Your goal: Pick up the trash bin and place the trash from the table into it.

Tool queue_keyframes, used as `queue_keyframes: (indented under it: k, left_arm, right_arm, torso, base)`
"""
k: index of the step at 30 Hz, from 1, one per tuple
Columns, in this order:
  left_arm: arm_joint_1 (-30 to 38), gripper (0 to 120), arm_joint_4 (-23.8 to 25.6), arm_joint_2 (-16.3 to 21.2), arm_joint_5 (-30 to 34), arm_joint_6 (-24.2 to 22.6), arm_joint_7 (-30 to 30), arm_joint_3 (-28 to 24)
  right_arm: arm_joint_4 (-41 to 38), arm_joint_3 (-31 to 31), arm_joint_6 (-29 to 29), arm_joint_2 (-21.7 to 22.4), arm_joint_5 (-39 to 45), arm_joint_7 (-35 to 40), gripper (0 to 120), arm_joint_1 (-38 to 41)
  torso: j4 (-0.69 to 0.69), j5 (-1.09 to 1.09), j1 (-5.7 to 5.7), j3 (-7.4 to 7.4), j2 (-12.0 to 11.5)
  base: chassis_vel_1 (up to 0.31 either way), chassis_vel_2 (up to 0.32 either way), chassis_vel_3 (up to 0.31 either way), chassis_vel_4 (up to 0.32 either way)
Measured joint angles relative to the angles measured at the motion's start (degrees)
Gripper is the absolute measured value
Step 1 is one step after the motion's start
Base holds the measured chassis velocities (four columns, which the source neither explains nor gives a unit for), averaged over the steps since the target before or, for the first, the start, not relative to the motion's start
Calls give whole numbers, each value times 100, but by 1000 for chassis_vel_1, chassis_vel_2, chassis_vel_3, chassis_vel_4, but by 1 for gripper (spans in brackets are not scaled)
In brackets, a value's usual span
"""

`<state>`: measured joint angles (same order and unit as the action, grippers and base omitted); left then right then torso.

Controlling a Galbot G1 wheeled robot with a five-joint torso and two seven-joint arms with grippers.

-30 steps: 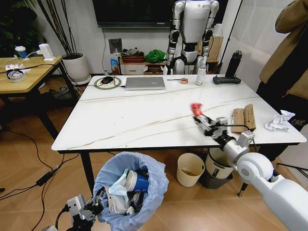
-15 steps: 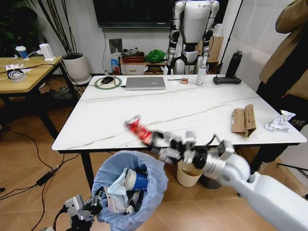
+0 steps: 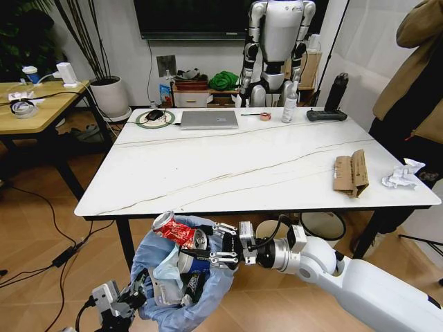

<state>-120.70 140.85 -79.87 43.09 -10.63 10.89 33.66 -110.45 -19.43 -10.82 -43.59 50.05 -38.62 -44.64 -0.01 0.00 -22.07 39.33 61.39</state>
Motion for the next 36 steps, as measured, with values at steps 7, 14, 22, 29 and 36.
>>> queue_keyframes:
  k: [7,14,22,29,36]
  left_arm:
    - [5,0,-31,20,33,-9,28,-21]
    - [-1,0,-188,167,36,-10,87,-91]
    - [0,0,-282,229,-15,-10,190,-124]
    - [181,0,-407,481,-3,-7,189,-192]
    - [396,0,-475,697,113,-7,193,-220]
  right_arm:
    - [1,175,-67,1,70,60,91,-60]
    - [51,1024,-367,-38,389,1307,100,-214]
    - [676,2199,-76,66,731,1722,100,-626]
    - [815,3923,-92,-2,602,1777,100,-1957]
    - [588,5339,-76,-449,279,1699,100,-3458]
  torso:
    - [0,0,0,0,0]
    - [1,1,0,0,0]
    - [2,1,0,0,0]
    - [-1,0,0,0,0]
    - [-1,0,0,-1,0]
  base:
    - [0,0,0,0]
    - [0,0,0,0]
    - [0,0,0,0]
    - [0,0,0,0]
    - [0,0,0,0]
